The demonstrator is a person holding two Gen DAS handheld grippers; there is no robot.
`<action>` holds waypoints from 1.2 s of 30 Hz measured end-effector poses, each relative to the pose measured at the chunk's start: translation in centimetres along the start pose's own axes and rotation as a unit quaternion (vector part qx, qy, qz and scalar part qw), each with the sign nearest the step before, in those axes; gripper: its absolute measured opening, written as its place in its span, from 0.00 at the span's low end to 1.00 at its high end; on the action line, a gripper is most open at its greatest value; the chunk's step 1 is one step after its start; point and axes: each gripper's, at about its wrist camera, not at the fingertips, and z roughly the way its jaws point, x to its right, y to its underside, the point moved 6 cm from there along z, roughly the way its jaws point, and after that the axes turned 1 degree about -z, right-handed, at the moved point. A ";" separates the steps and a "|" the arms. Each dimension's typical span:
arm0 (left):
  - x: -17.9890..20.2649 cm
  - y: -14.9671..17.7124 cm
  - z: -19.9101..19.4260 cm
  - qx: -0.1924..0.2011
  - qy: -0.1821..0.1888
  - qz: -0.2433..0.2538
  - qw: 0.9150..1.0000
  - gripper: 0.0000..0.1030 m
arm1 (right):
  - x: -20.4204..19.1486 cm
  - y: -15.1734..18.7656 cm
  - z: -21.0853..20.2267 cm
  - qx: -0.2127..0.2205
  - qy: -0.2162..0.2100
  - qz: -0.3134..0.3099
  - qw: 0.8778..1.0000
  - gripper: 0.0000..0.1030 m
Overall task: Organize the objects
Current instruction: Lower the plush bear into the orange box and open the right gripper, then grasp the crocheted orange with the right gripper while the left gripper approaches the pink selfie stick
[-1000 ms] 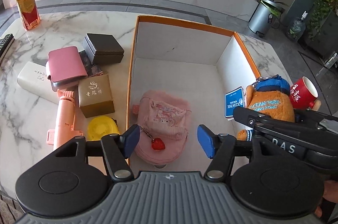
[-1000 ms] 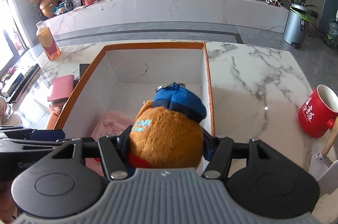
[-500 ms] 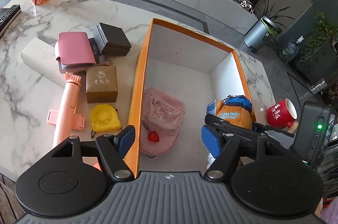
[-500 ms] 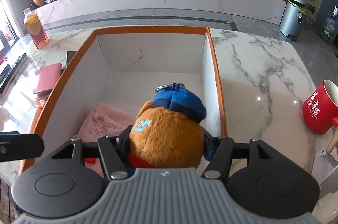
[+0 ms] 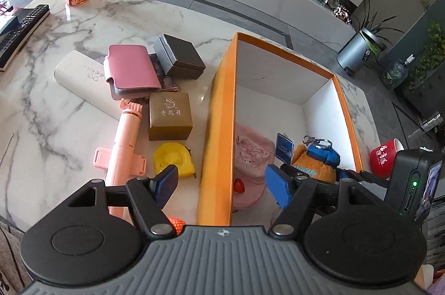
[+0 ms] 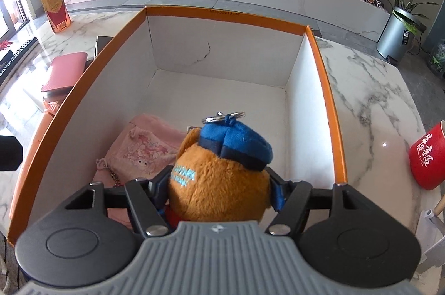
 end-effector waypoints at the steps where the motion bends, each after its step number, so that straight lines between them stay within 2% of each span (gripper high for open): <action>1: -0.2 0.0 0.0 -0.001 0.000 -0.002 1.000 0.79 | 0.0 0.1 0.0 -0.001 -0.002 0.003 1.000 0.67; 8: -0.7 -0.1 -0.4 0.001 0.005 -0.001 1.000 0.79 | -0.1 -0.2 -0.5 0.005 0.004 0.009 1.000 0.69; 14: -1.2 0.0 -0.8 0.003 0.003 -0.001 1.000 0.79 | -0.4 -0.9 -2.6 0.028 -0.018 0.026 0.999 0.73; 16: -1.2 0.2 -0.9 -0.002 -0.006 0.021 1.000 0.79 | -0.7 -1.2 -3.5 0.039 -0.027 0.031 0.998 0.74; 17: -1.0 0.4 -1.0 -0.004 -0.015 0.042 0.999 0.79 | -1.0 -1.3 -4.0 0.046 -0.033 0.032 0.998 0.77; 18: -1.0 0.5 -1.2 -0.001 -0.024 0.060 0.998 0.79 | -1.2 -1.4 -4.4 0.052 -0.037 0.033 0.997 0.81; 21: -1.3 0.8 -2.1 0.015 -0.044 0.089 0.995 0.79 | -2.1 -1.7 -5.5 0.067 -0.044 0.026 0.996 0.83; 25: -2.2 0.8 -3.5 0.038 -0.024 0.090 0.995 0.81 | -3.4 -1.8 -6.8 0.083 -0.050 0.021 0.995 0.87; 27: -2.8 0.6 -4.3 0.057 -0.022 0.091 0.994 0.84 | -4.2 -1.8 -7.7 0.096 -0.057 0.019 0.994 0.92; 32: -5.4 0.8 -5.0 0.064 -0.043 0.095 0.992 0.84 | -6.4 -1.1 -10.0 0.126 -0.083 0.002 0.989 0.94; 36: -7.9 1.3 -4.7 0.071 -0.058 0.089 0.992 0.84 | -8.8 0.5 -11.4 0.148 -0.112 -0.037 0.982 0.94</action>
